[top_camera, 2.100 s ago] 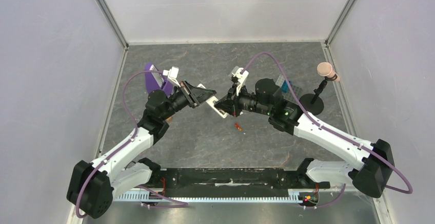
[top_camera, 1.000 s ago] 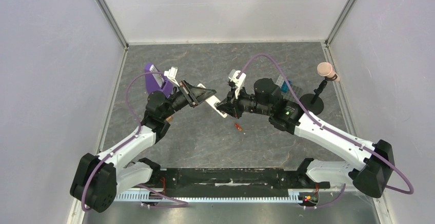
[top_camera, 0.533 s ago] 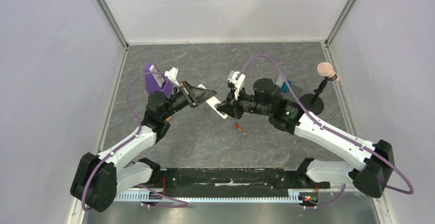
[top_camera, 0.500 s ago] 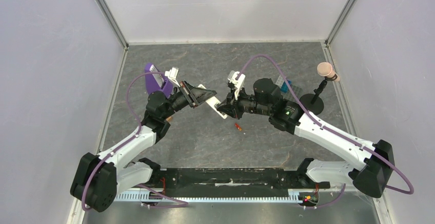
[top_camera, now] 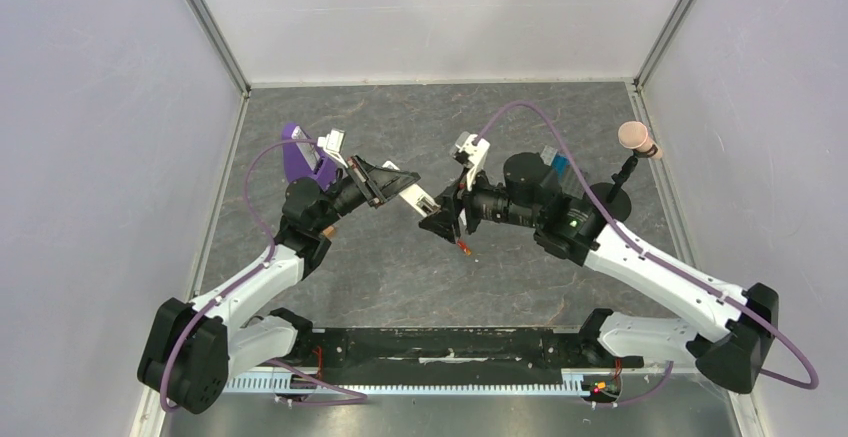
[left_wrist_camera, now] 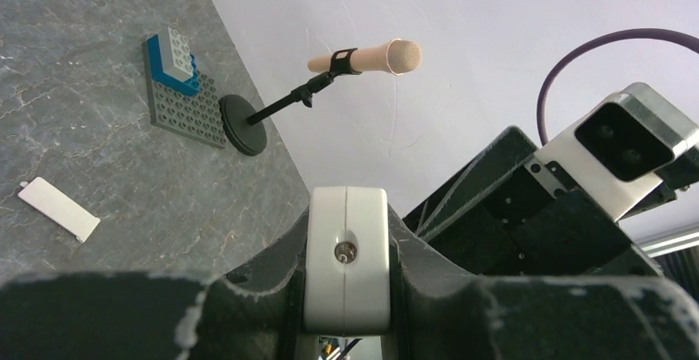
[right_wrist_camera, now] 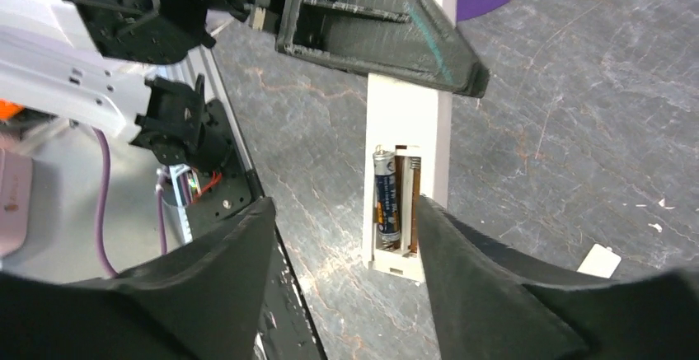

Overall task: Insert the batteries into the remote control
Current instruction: Load the battery into the remote control.

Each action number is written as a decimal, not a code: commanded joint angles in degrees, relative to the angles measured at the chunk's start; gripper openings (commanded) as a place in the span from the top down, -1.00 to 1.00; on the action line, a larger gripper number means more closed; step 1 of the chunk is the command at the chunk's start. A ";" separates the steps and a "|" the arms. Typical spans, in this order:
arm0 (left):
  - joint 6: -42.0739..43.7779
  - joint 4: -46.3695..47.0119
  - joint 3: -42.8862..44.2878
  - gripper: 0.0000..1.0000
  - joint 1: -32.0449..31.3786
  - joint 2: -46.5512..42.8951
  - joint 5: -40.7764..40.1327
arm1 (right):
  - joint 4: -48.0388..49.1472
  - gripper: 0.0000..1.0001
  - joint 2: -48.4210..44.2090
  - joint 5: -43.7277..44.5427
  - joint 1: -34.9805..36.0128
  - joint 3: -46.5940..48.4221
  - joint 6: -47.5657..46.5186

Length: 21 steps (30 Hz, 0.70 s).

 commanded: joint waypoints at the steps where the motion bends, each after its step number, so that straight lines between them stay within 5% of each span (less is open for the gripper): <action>1: -0.67 5.04 0.40 0.96 0.00 -0.97 -0.59 | 1.02 -0.47 -4.23 4.05 -0.23 3.07 6.56; 5: -0.23 6.47 -0.20 0.96 0.01 -2.34 -1.47 | 0.26 -0.96 -5.58 12.36 -1.19 1.13 20.40; 13: 1.15 5.25 -0.52 0.96 0.02 -5.96 -4.99 | 16.72 -0.96 -9.65 16.59 -1.22 -14.07 48.49; 21: 0.50 2.27 -0.52 0.96 0.02 -8.19 -7.00 | 33.49 -0.96 -7.35 14.62 -1.17 -18.59 56.30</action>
